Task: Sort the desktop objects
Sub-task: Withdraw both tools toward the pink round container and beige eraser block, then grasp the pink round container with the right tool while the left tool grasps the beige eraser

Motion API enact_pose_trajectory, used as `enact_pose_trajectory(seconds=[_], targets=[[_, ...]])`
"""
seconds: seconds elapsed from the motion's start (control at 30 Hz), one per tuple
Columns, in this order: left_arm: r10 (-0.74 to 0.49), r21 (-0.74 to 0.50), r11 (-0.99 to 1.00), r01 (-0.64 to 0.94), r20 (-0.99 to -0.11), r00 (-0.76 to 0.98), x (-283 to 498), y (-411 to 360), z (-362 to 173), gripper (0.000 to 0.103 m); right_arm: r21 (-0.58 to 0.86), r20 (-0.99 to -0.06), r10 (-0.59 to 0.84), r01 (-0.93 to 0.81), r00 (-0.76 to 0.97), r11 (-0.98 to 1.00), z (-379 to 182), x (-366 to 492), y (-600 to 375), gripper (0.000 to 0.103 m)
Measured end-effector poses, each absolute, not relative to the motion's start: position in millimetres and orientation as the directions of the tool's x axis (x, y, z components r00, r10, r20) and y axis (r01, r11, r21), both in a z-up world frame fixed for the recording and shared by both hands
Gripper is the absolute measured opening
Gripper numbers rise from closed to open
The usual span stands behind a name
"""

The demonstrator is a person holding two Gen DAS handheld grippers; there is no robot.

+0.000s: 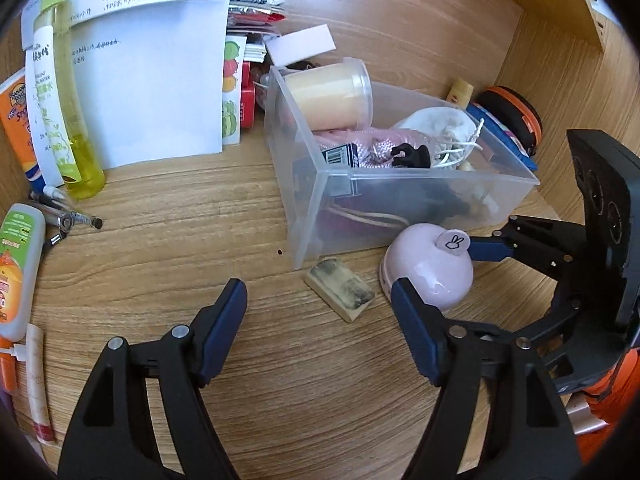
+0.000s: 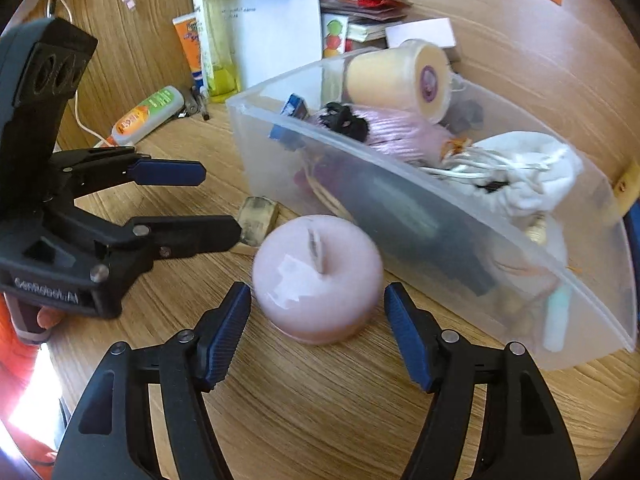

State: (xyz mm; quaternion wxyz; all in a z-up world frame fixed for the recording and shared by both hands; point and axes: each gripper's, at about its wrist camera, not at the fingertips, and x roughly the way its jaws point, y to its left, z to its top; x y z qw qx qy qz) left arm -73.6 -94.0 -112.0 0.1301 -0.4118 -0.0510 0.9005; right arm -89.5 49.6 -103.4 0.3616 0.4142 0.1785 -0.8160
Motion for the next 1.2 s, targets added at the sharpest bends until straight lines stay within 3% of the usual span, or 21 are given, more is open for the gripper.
enact_pose_trajectory(seconds=[0.37,0.7,0.8,0.97,1.03,1.2], targets=[[0.292,-0.216,-0.956,-0.197,-0.75,-0.593,-79,-94,-116,0.078,0.02,-0.793,-0.458,0.736,-0.4,-0.677,-101,-92,54,0.06],[0.175,-0.064,-0.978,-0.201,-0.775,-0.607,-84,-65,-118,0.077,0.067,-0.755,-0.5,0.709,-0.423,-0.702,-93,-94,94,0.06],[0.166,-0.04,-0.975,-0.22,-0.787,-0.595,-87,-53,-119,0.064,0.105,-0.739,-0.527,0.7,-0.42,-0.707,-88,-97,100,0.06],[0.152,-0.025,-0.976,-0.214,-0.784,-0.602,-90,-46,-118,0.055,0.121,-0.714,-0.557,0.708,-0.424,-0.695,-83,-93,100,0.06],[0.132,-0.012,-0.98,-0.197,-0.783,-0.608,-91,-46,-117,0.045,0.121,-0.71,-0.56,0.708,-0.428,-0.696,-82,-92,101,0.06],[0.116,-0.005,-0.984,-0.18,-0.782,-0.613,-90,-47,-115,0.042,0.138,-0.688,-0.58,0.706,-0.436,-0.694,-77,-91,110,0.06]])
